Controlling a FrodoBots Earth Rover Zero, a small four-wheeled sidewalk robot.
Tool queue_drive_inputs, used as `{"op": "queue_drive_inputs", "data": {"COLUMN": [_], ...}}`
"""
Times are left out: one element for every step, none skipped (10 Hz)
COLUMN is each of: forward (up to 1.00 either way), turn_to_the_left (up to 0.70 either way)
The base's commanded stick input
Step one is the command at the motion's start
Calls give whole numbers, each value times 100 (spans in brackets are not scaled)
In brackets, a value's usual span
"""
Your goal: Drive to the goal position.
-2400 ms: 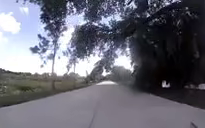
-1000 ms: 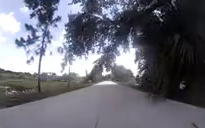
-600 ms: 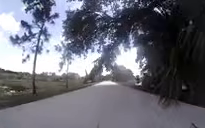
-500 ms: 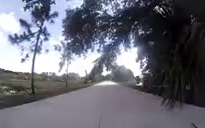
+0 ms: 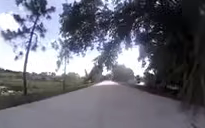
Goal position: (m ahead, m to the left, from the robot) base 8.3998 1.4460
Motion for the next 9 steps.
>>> {"op": "queue_drive_inputs", "data": {"forward": [85,85,85,85,85,85,85,85,85], "turn_to_the_left": [0,0,0,-26,-34,-34,-34,-32,0]}}
